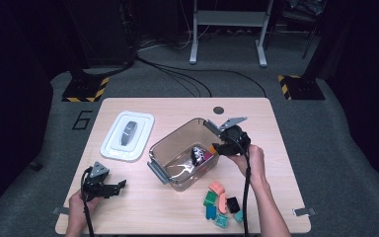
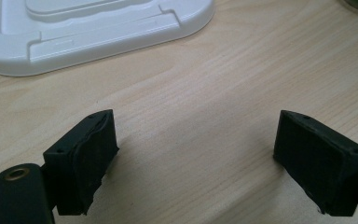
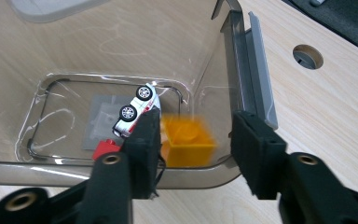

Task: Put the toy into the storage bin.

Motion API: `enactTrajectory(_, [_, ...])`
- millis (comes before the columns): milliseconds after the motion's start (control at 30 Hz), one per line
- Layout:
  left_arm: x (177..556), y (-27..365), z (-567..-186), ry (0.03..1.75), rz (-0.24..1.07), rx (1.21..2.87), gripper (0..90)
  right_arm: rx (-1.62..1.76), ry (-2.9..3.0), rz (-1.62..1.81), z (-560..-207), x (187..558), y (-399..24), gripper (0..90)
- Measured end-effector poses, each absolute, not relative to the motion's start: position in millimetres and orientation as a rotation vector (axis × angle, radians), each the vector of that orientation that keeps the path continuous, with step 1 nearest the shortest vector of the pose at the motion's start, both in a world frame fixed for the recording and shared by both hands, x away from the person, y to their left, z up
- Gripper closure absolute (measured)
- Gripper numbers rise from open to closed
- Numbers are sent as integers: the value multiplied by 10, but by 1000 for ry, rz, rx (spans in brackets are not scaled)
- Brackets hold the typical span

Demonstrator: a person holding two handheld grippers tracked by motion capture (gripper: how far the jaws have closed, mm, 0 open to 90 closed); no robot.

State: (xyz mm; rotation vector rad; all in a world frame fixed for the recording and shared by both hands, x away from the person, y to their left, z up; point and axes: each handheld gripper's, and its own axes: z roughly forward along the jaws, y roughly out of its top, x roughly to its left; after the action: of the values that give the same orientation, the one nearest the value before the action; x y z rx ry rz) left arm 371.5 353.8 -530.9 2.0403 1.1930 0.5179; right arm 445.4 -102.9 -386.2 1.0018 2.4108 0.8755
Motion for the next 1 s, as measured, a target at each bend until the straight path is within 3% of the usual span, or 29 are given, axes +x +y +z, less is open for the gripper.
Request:
enactTrajectory(467, [3715,3538,-5308,1193,518,2040,129,1139,2335,1002,-3803,4172,-1332,283])
enactTrajectory(1000, [3715,3538,-5308,1193,518,2041,129,1318,2372,1002,-4407,3597,-1781,112])
